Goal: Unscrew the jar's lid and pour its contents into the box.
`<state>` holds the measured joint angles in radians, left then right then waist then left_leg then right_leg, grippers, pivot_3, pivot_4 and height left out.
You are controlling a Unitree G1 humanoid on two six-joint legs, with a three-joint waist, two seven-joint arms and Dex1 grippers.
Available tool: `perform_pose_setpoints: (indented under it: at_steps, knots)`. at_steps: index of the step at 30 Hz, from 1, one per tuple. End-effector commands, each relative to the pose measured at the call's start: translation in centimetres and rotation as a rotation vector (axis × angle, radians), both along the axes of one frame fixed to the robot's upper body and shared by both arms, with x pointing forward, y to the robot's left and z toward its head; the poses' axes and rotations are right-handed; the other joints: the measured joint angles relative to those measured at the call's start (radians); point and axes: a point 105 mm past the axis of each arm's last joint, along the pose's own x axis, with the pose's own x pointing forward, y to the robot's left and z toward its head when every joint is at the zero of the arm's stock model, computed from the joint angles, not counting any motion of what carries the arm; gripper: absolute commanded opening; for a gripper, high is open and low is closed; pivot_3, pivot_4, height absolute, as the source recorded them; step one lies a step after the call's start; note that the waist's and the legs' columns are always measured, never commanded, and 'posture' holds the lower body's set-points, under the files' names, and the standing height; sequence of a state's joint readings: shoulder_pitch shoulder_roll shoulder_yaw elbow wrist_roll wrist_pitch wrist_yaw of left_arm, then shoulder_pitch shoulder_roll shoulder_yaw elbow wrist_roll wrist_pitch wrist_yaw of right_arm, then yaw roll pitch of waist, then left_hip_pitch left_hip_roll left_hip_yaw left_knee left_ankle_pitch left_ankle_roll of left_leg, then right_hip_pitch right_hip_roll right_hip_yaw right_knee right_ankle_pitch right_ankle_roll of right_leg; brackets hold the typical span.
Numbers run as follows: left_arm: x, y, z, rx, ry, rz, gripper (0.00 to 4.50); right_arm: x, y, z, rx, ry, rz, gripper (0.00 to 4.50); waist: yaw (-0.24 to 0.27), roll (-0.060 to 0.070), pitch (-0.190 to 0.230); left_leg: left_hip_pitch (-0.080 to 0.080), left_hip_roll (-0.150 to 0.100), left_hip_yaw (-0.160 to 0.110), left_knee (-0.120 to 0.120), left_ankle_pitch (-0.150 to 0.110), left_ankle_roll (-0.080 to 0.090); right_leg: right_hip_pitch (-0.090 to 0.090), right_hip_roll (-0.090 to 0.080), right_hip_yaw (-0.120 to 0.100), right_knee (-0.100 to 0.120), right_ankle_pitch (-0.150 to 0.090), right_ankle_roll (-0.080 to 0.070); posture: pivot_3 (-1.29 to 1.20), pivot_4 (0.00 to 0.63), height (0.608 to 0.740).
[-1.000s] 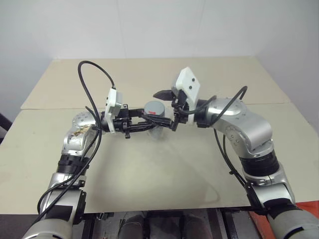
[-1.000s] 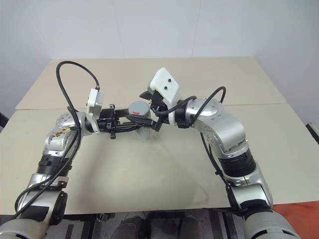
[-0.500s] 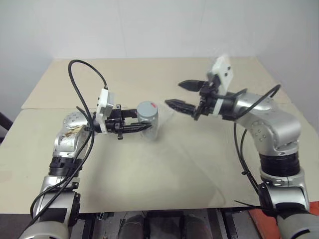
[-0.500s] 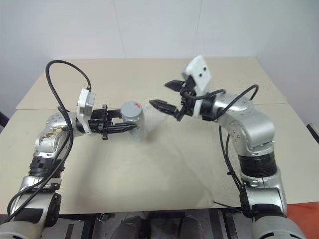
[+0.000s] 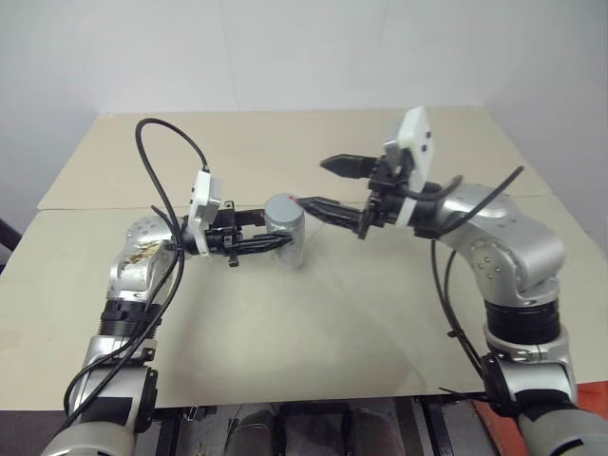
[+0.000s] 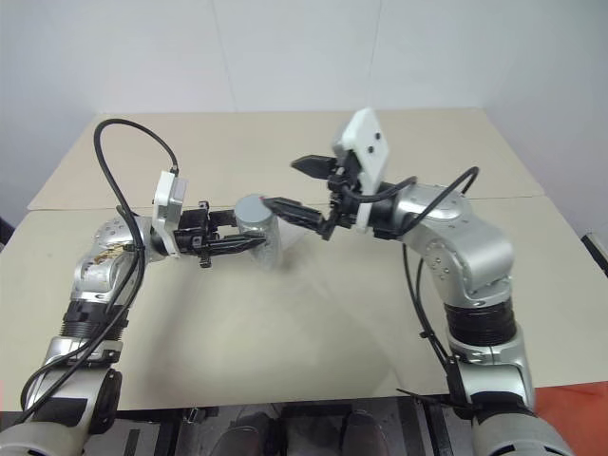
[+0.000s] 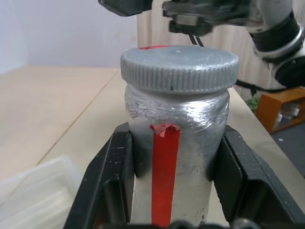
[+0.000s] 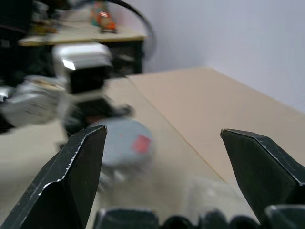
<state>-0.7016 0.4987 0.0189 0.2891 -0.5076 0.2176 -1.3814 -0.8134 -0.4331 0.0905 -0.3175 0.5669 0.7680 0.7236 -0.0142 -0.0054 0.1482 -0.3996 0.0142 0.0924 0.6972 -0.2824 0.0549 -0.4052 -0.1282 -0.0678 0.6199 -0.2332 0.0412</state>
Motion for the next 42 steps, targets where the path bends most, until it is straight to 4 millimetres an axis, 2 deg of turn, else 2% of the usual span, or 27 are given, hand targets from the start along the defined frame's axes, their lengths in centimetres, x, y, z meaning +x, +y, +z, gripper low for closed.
perform_pose_setpoints:
  at_steps: [1,8,18,25,42]
  knots:
    - [0.2,-0.3,1.2,-0.008,-0.059,-0.006,1.92,-0.1,1.3,0.5,-0.027,-0.071,-0.005,4.48,0.000,0.000,0.000,0.000,0.000,0.000,0.000,0.000,0.000,0.000,0.000,0.000,0.000,0.000,0.000,0.00,0.150,0.740]
    - [0.2,-0.4,1.4,-0.011,-0.065,-0.015,1.92,1.4,2.2,0.2,-0.042,-0.069,-0.057,4.48,0.000,0.000,0.000,0.000,0.000,0.000,0.000,0.000,0.000,0.000,0.000,0.000,0.000,0.000,0.000,0.00,0.150,0.740]
    - [-0.1,0.2,1.4,-0.005,-0.065,-0.006,1.92,2.4,-0.1,0.4,-0.036,-0.067,-0.119,4.48,-0.001,0.000,0.000,0.000,0.000,0.000,0.000,0.000,0.000,0.000,0.000,0.000,0.000,0.000,0.000,0.00,0.150,0.740]
    - [-0.3,0.4,1.3,-0.001,-0.056,-0.003,1.92,2.2,-1.7,0.3,-0.046,-0.061,-0.135,4.48,-0.001,0.000,0.000,0.000,0.000,0.000,0.000,0.000,0.000,0.000,0.000,0.000,0.000,0.000,0.000,0.00,0.150,0.740]
    - [-0.6,0.6,1.1,0.009,-0.050,-0.005,1.92,1.5,-3.0,-0.1,-0.056,-0.060,-0.128,4.48,0.000,0.000,0.000,0.000,0.000,0.000,0.000,0.000,0.000,0.000,0.000,0.000,0.000,0.000,0.000,0.00,0.150,0.740]
